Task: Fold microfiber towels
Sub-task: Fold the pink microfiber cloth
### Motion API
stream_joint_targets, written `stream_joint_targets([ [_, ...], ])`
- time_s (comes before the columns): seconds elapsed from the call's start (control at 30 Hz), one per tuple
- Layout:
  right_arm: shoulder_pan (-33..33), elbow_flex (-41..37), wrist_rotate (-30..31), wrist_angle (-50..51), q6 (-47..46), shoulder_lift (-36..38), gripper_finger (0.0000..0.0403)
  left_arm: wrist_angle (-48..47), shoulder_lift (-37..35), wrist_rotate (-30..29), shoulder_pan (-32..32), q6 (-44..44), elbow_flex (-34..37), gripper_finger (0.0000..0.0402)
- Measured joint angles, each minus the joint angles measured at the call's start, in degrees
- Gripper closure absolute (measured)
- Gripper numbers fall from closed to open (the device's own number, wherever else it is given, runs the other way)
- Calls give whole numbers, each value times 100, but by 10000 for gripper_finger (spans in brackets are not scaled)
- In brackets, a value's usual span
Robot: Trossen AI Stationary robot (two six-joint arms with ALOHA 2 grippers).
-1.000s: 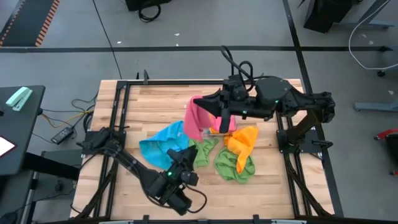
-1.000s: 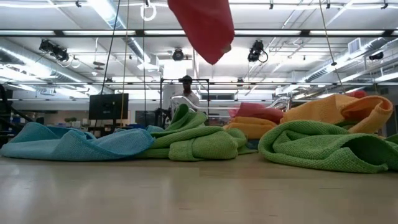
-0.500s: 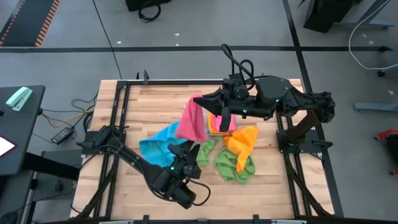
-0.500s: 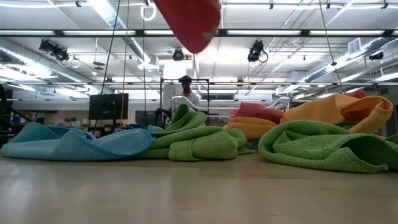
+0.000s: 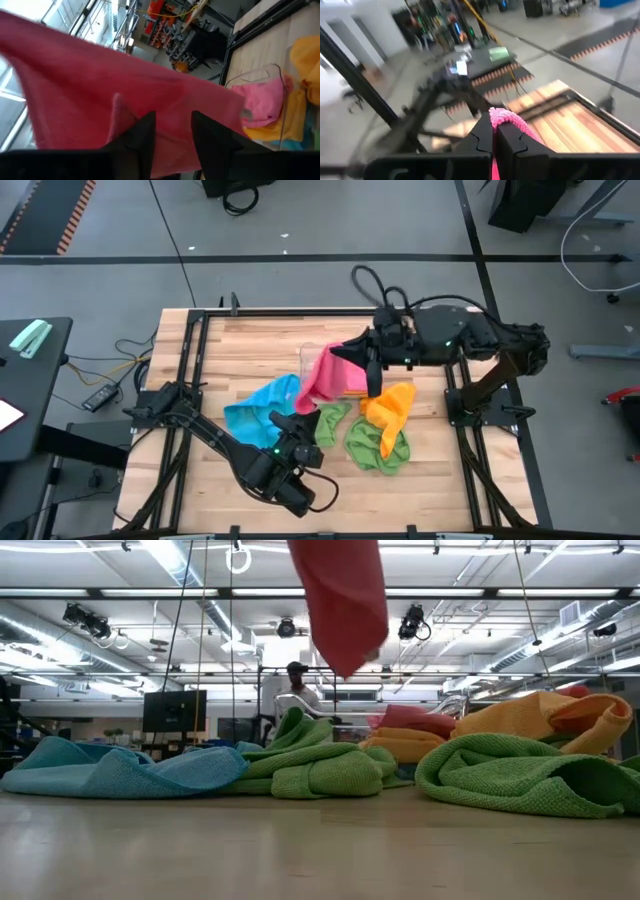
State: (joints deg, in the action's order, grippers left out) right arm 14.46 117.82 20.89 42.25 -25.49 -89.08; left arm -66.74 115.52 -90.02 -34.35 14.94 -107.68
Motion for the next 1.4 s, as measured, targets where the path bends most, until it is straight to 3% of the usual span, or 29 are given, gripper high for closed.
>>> stream_joint_targets([
  [0.23,128,-11,-1,1155,-302,-169,395,13,-37,2,115,413,-2,263],
  [0.47,421,-9,0,1386,-496,-184,395,-11,-44,9,325,856,-2,245],
  [0.67,561,-9,3,1498,-714,-184,395,-154,-46,687,476,1601,-2,234],
  [0.77,652,-9,-41,1542,-733,-184,395,-299,-46,739,485,1830,-2,229],
  [1.03,793,-7,-57,1778,-904,-184,395,-790,-90,781,304,2309,-4,243],
  [1.4,798,-4,-64,1852,-991,-160,395,-1982,-90,2109,136,4062,8,279],
])
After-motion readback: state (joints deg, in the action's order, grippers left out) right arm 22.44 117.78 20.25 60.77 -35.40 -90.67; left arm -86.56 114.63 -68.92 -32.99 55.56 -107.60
